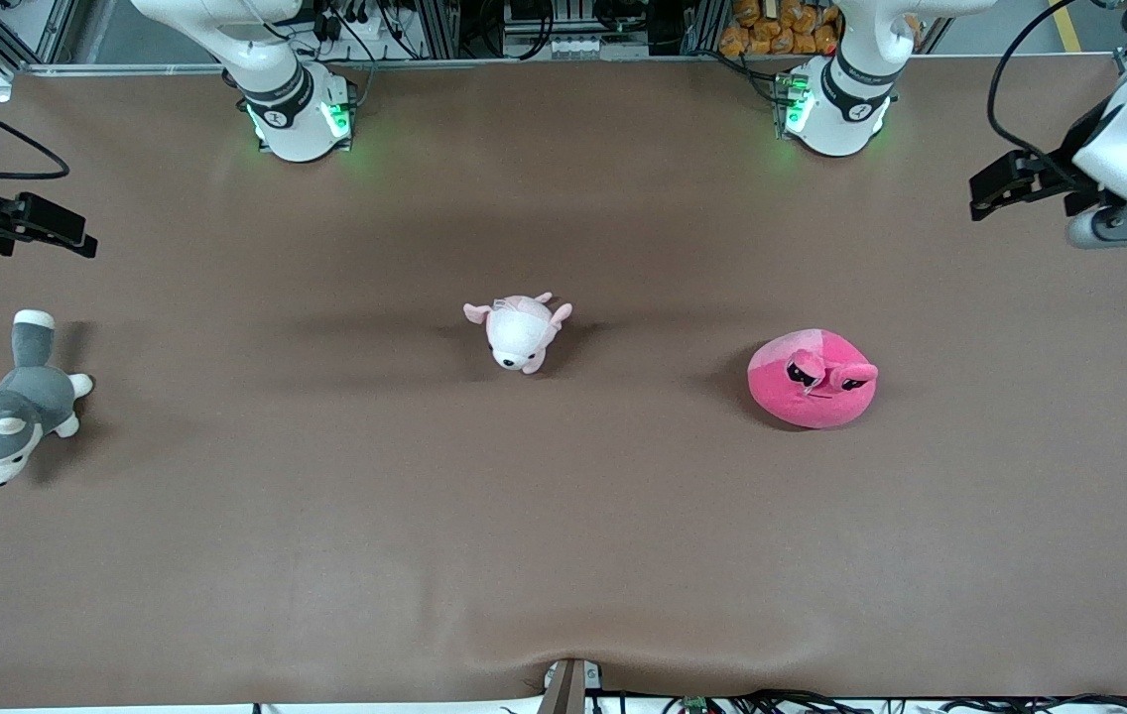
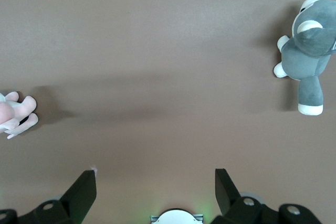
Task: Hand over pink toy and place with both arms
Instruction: 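Move the left gripper out toward the pink plush toy, then lower the open left gripper over the pink plush toy, then close the left gripper on the pink plush toy's tuft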
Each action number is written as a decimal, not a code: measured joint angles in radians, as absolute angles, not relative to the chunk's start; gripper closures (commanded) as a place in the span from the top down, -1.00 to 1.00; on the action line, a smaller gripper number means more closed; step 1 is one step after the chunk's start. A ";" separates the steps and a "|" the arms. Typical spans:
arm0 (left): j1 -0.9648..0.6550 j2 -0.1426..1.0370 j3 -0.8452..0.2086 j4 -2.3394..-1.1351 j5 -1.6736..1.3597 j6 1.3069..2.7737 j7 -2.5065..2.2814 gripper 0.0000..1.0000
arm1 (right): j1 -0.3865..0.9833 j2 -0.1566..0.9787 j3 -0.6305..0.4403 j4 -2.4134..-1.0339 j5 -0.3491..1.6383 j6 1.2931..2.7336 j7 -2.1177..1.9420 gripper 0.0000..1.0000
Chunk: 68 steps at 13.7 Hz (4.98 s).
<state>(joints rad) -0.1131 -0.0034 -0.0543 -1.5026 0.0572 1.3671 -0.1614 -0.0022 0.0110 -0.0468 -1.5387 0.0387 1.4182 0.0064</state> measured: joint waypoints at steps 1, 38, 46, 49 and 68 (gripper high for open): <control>-0.117 -0.002 -0.056 -1.502 0.058 1.367 -0.161 1.00 | -0.002 0.011 -0.047 -1.539 0.039 1.418 0.006 1.00; -0.099 0.168 -0.082 -1.650 -0.130 1.605 -1.167 1.00 | 0.000 0.025 -0.044 -1.537 0.039 1.425 0.006 1.00; -0.028 0.302 -0.072 -1.644 -0.202 1.650 -1.320 1.00 | 0.000 0.025 -0.043 -1.536 0.039 1.425 0.006 1.00; -0.008 0.340 -0.072 -1.643 -0.230 1.657 -1.364 1.00 | 0.000 0.025 -0.043 -1.536 0.039 1.425 0.006 1.00; 0.065 0.473 -0.078 -1.637 -0.388 1.727 -1.360 -1.00 | 0.001 0.025 -0.043 -1.536 0.039 1.425 0.006 1.00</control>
